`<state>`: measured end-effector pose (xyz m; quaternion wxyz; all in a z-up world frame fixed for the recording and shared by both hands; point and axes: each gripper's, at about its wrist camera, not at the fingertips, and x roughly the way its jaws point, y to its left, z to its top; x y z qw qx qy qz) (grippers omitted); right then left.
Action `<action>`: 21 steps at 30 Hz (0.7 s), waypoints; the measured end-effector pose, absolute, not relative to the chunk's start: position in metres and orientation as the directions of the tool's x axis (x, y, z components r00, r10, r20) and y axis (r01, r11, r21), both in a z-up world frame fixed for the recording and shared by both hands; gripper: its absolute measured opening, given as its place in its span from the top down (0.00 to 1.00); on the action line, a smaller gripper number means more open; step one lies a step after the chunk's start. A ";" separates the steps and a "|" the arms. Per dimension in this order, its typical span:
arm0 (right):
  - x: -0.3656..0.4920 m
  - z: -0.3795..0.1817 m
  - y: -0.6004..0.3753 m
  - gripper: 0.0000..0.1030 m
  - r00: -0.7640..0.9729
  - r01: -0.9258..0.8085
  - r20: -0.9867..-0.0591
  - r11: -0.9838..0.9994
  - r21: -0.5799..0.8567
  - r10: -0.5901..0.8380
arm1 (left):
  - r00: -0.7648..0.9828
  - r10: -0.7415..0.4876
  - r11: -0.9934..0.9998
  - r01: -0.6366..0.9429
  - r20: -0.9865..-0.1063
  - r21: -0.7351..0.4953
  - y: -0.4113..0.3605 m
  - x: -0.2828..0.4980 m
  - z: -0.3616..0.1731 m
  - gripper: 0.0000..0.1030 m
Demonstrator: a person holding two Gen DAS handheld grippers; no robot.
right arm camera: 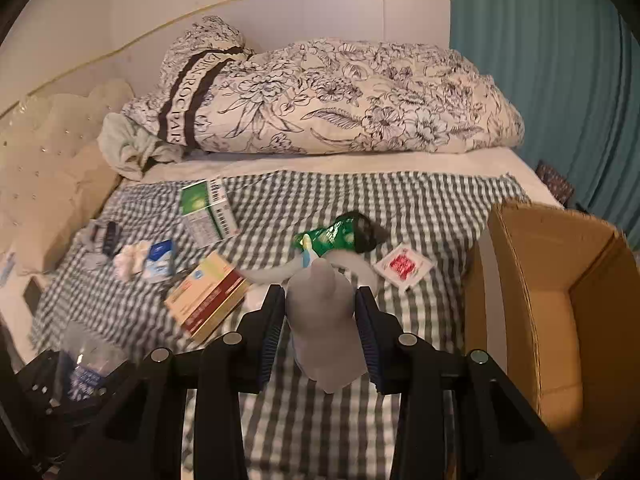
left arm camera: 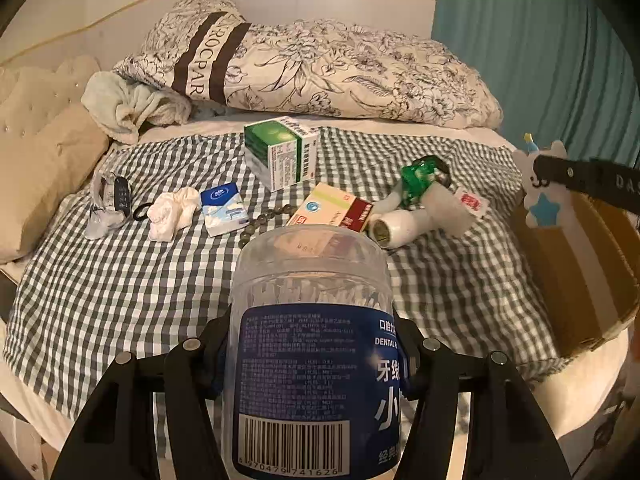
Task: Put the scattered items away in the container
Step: 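Hold the cotton-swab jar in the left tool while the right tool grasps the white plush toy, then carry both items over the cardboard box and open both tools to drop them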
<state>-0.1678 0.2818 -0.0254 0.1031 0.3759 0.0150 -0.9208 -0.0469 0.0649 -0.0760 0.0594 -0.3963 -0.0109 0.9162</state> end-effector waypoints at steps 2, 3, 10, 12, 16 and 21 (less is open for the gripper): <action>-0.155 -0.020 0.284 0.65 -0.702 0.202 -0.688 -0.978 0.055 -0.184 | -0.681 0.128 -0.991 -0.113 -0.721 -0.069 0.070 -0.043 -0.070 0.40; -0.149 -0.017 0.285 0.65 -0.704 0.203 -0.685 -0.978 0.055 -0.185 | -0.685 0.129 -0.991 -0.120 -0.717 -0.065 0.074 -0.041 -0.066 0.40; -0.125 0.004 0.308 0.65 -0.729 0.188 -0.660 -0.980 0.060 -0.180 | -0.706 0.171 -0.980 -0.194 -0.688 -0.045 0.113 -0.036 -0.038 0.40; -0.120 0.011 0.320 0.65 -0.740 0.173 -0.651 -0.983 0.059 -0.170 | -0.709 0.183 -0.976 -0.214 -0.681 -0.039 0.127 -0.038 -0.032 0.40; -0.114 0.025 0.349 0.65 -0.762 0.136 -0.632 -0.989 0.062 -0.145 | -0.705 0.236 -0.958 -0.283 -0.668 -0.040 0.165 -0.043 -0.019 0.40; -0.110 0.039 0.393 0.65 -0.786 0.062 -0.612 -0.996 0.059 -0.085 | -0.705 0.307 -0.926 -0.378 -0.640 -0.028 0.222 -0.048 0.002 0.40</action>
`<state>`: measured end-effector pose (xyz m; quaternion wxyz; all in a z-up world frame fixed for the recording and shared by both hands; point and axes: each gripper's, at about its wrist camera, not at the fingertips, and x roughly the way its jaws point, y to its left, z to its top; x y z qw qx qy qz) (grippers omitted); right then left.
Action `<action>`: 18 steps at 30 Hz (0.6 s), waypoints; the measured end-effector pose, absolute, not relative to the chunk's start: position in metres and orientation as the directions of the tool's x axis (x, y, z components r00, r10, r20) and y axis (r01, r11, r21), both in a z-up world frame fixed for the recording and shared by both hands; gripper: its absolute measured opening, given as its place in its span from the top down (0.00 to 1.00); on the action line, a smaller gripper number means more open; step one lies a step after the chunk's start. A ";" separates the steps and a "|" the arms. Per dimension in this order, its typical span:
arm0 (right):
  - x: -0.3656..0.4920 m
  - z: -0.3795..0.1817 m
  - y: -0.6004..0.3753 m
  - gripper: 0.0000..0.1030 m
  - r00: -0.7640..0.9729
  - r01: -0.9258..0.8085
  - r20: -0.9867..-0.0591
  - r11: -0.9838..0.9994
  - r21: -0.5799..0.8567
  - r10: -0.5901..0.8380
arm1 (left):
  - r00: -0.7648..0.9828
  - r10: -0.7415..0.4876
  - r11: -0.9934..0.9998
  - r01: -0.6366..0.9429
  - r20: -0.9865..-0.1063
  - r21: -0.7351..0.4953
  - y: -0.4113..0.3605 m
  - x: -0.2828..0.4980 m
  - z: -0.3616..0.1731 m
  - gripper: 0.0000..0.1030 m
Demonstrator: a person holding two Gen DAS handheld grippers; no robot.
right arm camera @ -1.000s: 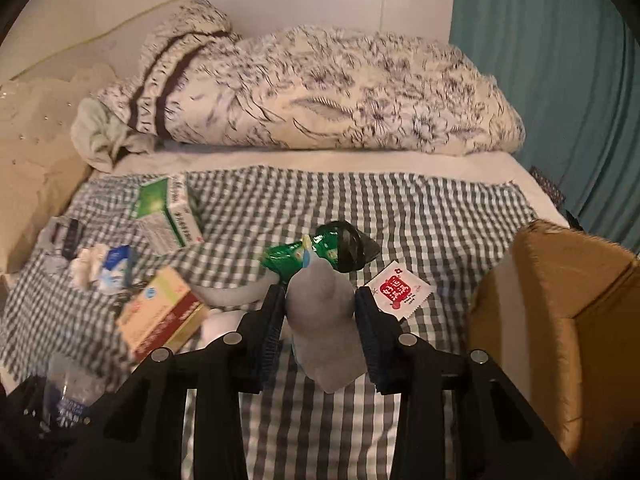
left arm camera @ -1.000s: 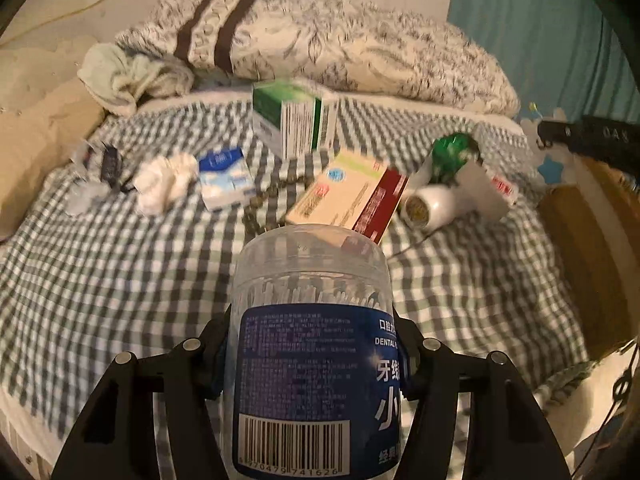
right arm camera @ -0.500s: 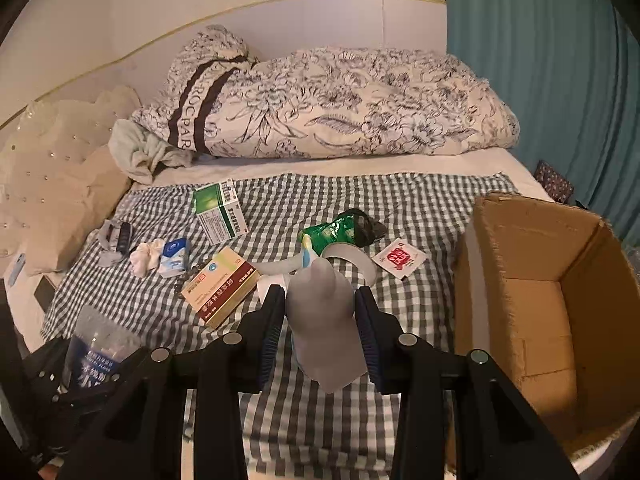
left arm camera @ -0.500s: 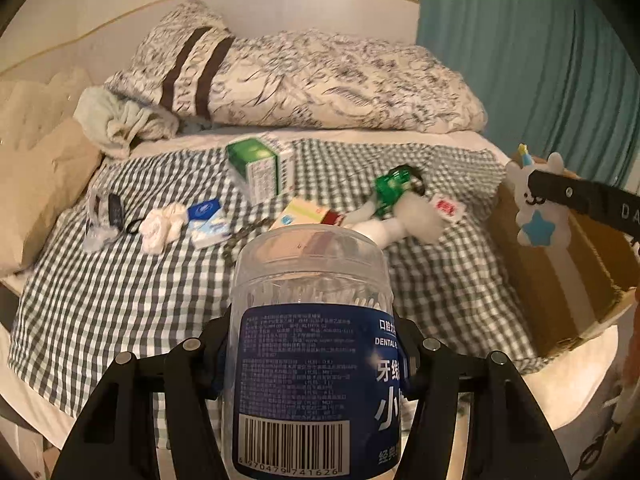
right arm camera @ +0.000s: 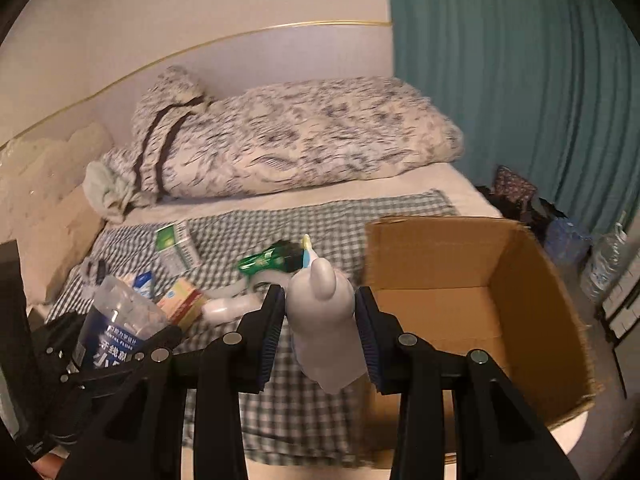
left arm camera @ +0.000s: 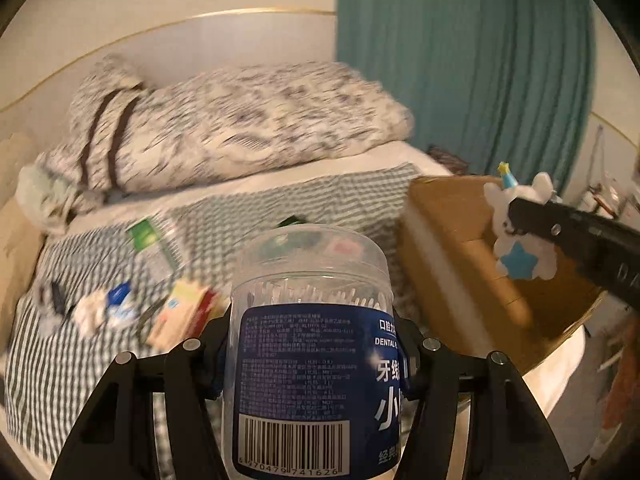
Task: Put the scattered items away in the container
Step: 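Carry both items over the cardboard box and open both tools to drop them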
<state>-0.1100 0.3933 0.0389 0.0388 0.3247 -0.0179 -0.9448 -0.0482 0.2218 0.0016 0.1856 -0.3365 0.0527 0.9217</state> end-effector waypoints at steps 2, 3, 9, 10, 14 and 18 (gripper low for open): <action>-0.110 0.042 0.411 0.65 -0.789 0.029 -0.612 -0.998 0.051 -0.054 | -0.699 0.344 -0.907 -0.420 -0.627 -0.029 0.247 -0.050 0.011 0.40; -0.111 0.043 0.422 0.65 -0.790 0.008 -0.613 -0.999 0.047 -0.035 | -0.696 0.358 -0.899 -0.437 -0.622 -0.028 0.258 -0.051 0.014 0.40; -0.118 0.052 0.472 0.65 -0.789 -0.073 -0.613 -0.997 0.031 0.038 | -0.650 0.450 -0.836 -0.547 -0.612 -0.034 0.327 -0.053 0.027 0.40; -0.119 0.054 0.481 0.65 -0.790 -0.089 -0.610 -0.996 0.024 0.056 | -0.642 0.461 -0.825 -0.564 -0.613 -0.031 0.337 -0.054 0.026 0.40; -0.122 0.052 0.511 0.65 -0.786 -0.140 -0.610 -0.990 0.015 0.101 | -0.600 0.489 -0.786 -0.618 -0.633 -0.022 0.376 -0.056 0.015 0.40; -0.130 0.034 0.534 0.65 -0.762 -0.174 -0.636 -0.985 0.021 0.121 | -0.560 0.492 -0.763 -0.646 -0.666 -0.020 0.401 -0.060 -0.004 0.40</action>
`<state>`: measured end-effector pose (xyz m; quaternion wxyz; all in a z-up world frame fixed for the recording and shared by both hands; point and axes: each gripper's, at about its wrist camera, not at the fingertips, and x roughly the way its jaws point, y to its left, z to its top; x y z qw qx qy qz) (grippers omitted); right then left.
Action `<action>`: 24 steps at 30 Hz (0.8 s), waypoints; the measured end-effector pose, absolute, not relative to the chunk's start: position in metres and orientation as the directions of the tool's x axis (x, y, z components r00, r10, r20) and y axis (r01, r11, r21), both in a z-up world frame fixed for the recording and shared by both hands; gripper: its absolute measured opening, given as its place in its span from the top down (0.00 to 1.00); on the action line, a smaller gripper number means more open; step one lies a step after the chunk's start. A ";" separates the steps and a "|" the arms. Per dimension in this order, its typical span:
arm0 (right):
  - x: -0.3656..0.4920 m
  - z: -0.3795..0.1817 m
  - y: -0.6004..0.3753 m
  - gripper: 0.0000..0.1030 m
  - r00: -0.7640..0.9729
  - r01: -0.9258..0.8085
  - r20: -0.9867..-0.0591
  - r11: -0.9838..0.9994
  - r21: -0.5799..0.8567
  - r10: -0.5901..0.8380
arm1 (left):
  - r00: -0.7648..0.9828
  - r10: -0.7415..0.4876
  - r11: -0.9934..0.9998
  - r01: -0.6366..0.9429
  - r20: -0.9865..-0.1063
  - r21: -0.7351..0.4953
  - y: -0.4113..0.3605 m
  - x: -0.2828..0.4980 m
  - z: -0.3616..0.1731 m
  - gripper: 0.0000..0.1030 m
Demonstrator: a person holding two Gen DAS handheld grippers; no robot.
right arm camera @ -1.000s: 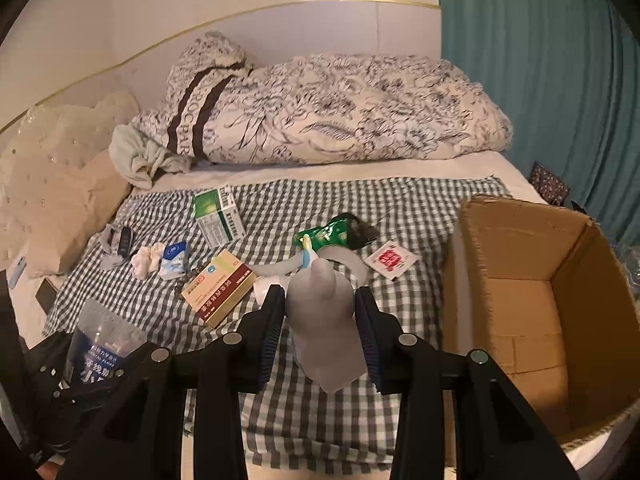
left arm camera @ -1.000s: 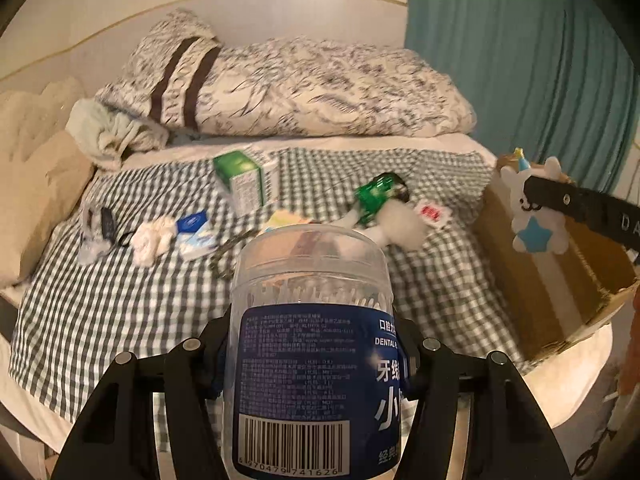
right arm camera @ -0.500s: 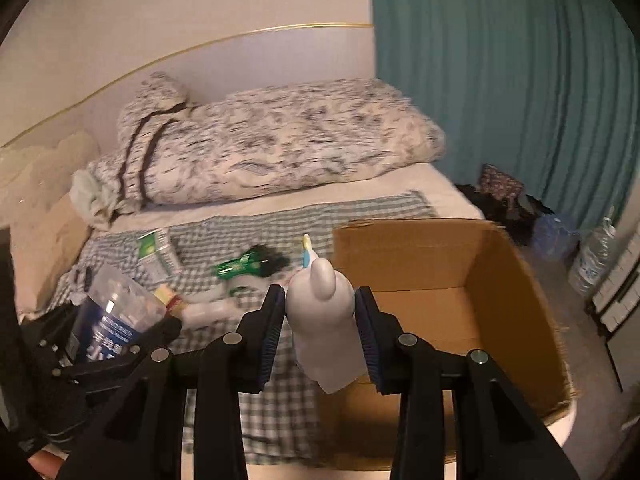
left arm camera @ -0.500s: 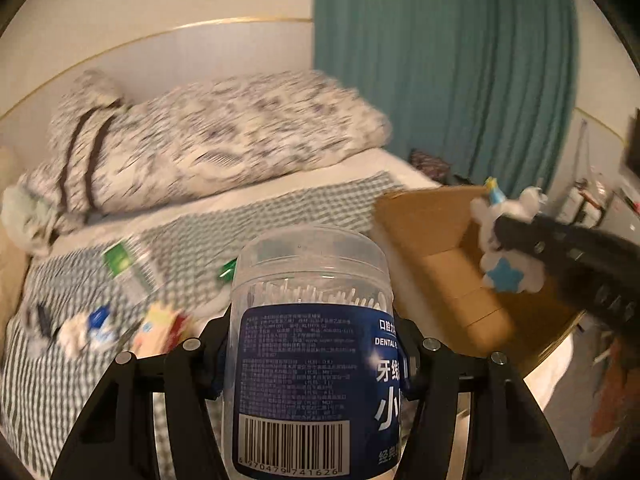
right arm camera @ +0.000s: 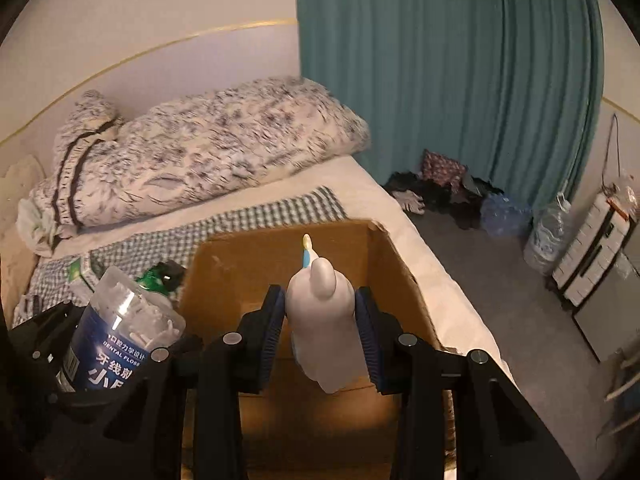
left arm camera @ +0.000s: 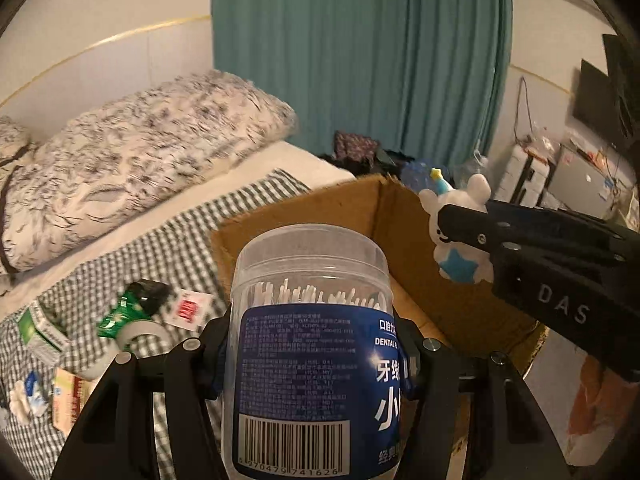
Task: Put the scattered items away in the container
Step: 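Carry both items over the cardboard box and open both tools to drop them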
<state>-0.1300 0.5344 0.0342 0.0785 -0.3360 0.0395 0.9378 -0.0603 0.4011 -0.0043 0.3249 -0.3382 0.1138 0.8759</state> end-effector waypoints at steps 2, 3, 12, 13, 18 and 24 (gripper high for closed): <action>-0.137 0.022 0.545 0.65 -0.746 -0.183 -0.655 -0.983 0.032 0.118 | -0.547 0.488 -0.759 -0.650 -0.680 -0.022 0.410 -0.064 -0.013 0.40; -0.139 0.016 0.549 0.65 -0.739 -0.184 -0.664 -0.982 0.038 0.113 | -0.542 0.486 -0.759 -0.650 -0.686 -0.024 0.413 -0.065 -0.016 0.40; -0.154 -0.013 0.557 0.65 -0.710 -0.171 -0.698 -0.984 0.045 0.091 | -0.518 0.466 -0.754 -0.657 -0.717 -0.016 0.429 -0.071 -0.040 0.40; -0.154 -0.015 0.558 0.65 -0.710 -0.170 -0.698 -0.984 0.044 0.091 | -0.518 0.461 -0.756 -0.654 -0.721 -0.014 0.428 -0.071 -0.041 0.40; -0.148 -0.023 0.564 0.64 -0.714 -0.176 -0.696 -0.982 0.064 0.083 | -0.532 0.442 -0.777 -0.630 -0.722 -0.012 0.426 -0.067 -0.039 0.33; -0.134 -0.018 0.564 0.25 -0.727 -0.225 -0.672 -0.973 0.042 0.139 | -0.562 0.424 -0.801 -0.598 -0.710 -0.005 0.420 -0.062 -0.033 0.00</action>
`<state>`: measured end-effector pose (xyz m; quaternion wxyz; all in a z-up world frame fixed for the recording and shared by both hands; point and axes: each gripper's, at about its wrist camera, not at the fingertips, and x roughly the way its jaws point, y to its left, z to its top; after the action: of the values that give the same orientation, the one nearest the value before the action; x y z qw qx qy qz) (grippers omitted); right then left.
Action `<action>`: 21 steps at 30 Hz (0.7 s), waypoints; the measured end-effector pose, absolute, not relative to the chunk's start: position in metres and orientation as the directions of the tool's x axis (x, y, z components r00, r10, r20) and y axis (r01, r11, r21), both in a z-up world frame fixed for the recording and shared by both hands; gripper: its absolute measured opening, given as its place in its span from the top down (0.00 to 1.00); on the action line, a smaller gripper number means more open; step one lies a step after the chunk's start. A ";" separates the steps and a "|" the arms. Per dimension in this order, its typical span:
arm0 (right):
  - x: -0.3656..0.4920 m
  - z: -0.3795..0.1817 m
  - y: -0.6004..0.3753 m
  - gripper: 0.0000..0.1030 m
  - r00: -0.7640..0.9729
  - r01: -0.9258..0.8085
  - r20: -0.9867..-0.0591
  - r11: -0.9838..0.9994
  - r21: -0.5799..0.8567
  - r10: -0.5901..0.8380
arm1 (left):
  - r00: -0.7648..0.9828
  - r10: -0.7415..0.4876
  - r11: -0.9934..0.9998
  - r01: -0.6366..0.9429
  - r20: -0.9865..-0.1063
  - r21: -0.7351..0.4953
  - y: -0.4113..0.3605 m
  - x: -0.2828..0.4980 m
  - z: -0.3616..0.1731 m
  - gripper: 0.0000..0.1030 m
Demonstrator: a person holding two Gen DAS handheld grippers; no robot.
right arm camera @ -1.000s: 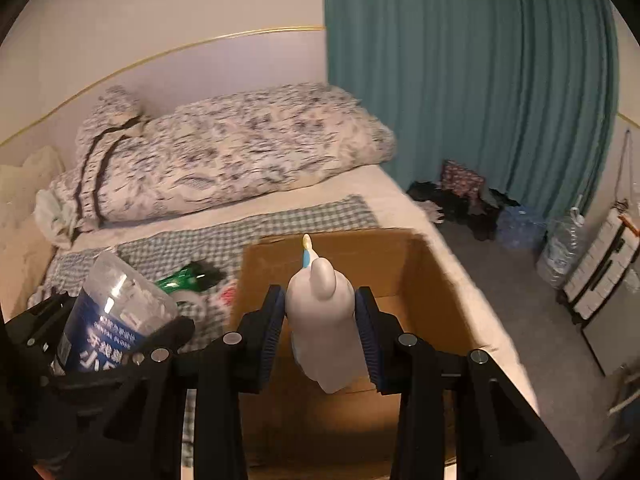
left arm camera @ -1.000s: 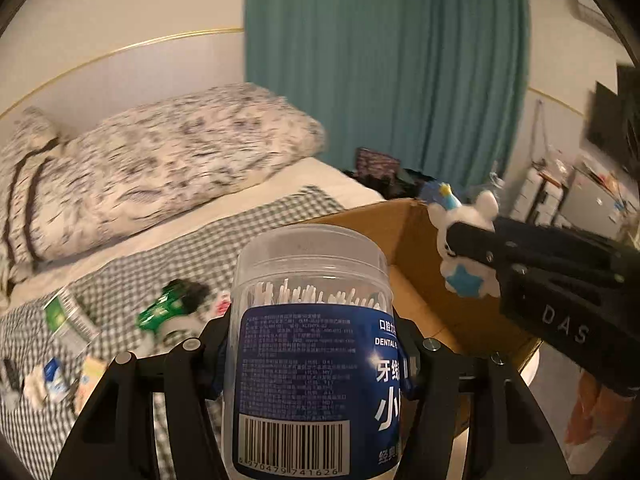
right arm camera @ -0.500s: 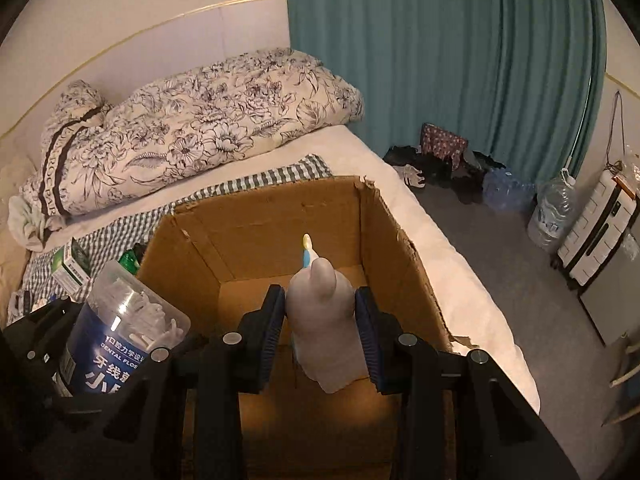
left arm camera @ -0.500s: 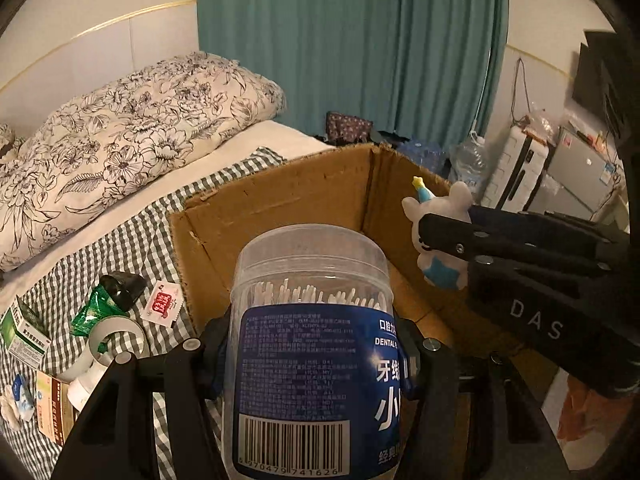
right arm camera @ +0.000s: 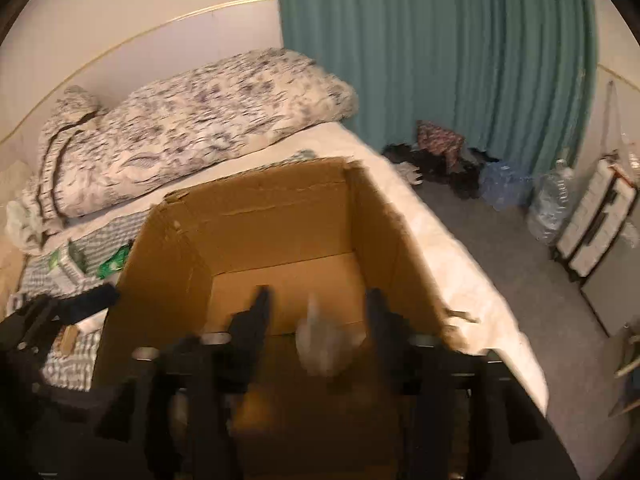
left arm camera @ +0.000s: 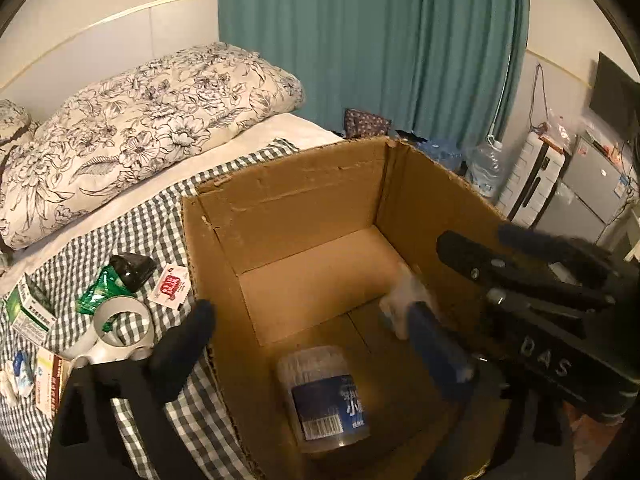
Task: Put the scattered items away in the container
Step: 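Carry both items over the cardboard box and open both tools to drop them, then withdraw both tools from the box back toward the scattered items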
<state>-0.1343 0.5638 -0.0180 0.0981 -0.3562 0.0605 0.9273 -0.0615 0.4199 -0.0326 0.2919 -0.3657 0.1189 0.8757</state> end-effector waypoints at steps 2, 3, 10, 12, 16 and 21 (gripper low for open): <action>-0.129 -0.011 0.560 0.22 -0.741 -0.243 -0.650 -0.970 0.024 0.170 | -0.569 0.419 -0.802 -0.597 -0.708 0.005 0.418 -0.058 -0.031 0.00; -0.127 -0.008 0.558 0.22 -0.750 -0.234 -0.642 -0.972 0.033 0.159 | -0.569 0.417 -0.803 -0.595 -0.709 0.006 0.416 -0.057 -0.030 0.00; -0.118 0.008 0.546 0.22 -0.772 -0.210 -0.622 -0.976 0.056 0.131 | -0.583 0.415 -0.807 -0.591 -0.698 0.014 0.403 -0.047 -0.017 0.00; -0.116 0.011 0.542 0.22 -0.774 -0.204 -0.620 -0.977 0.052 0.129 | -0.590 0.412 -0.811 -0.585 -0.694 0.016 0.399 -0.046 -0.013 0.00; -0.113 0.018 0.532 0.22 -0.780 -0.200 -0.613 -0.978 0.055 0.125 | -0.597 0.413 -0.818 -0.576 -0.688 0.009 0.390 -0.044 -0.007 0.00; -0.105 0.028 0.524 0.22 -0.788 -0.194 -0.602 -0.980 0.048 0.126 | -0.607 0.414 -0.825 -0.565 -0.678 0.002 0.377 -0.040 0.002 0.00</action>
<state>-0.1050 0.5238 0.0283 0.0846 -0.3142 0.0537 0.9441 -0.0404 0.3772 0.0025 0.2750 -0.3474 0.1085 0.8899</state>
